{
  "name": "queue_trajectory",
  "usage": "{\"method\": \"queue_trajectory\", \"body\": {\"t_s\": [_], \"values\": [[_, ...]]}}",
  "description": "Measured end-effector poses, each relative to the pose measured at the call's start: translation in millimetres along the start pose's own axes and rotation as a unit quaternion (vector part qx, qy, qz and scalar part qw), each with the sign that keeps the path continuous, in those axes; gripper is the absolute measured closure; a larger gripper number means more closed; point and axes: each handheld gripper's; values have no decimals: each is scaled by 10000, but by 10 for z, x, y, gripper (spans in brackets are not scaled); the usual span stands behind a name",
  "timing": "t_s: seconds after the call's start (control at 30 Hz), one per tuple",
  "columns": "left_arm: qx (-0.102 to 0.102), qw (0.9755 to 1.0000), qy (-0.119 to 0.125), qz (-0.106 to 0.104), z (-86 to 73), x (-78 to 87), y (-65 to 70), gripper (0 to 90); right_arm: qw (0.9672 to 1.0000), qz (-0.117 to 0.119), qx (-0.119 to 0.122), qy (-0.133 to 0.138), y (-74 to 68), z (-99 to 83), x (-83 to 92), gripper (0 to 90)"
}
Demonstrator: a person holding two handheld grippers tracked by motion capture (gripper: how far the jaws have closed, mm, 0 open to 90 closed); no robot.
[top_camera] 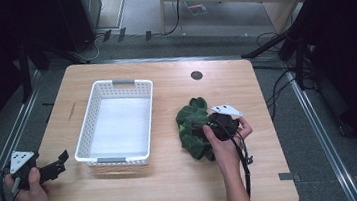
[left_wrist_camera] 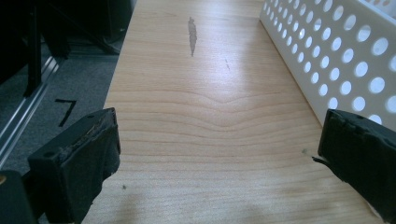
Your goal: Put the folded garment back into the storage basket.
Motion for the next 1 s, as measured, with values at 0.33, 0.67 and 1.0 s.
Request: {"method": "queue_trajectory", "body": {"t_s": [0.33,0.67,1.0], "values": [[5,10000,4,3,0,-1,-2,0,9997,54,-81,-204,-72,-4,-138,0],[16,10000,1,1,1,-1,-2,0,9991,-103,-54,-407,-159,5,-287,20],[19,10000,-1,0,1,-1,-3,0,9973,-232,-177,-672,-165,-6,-438,50]]}}
Point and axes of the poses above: each handheld gripper's, and its own axes: x roughly backward along the jaws, z roughly out of its top, y roughly to its right, and after that the axes turned 9 degrees about -y, right-handed
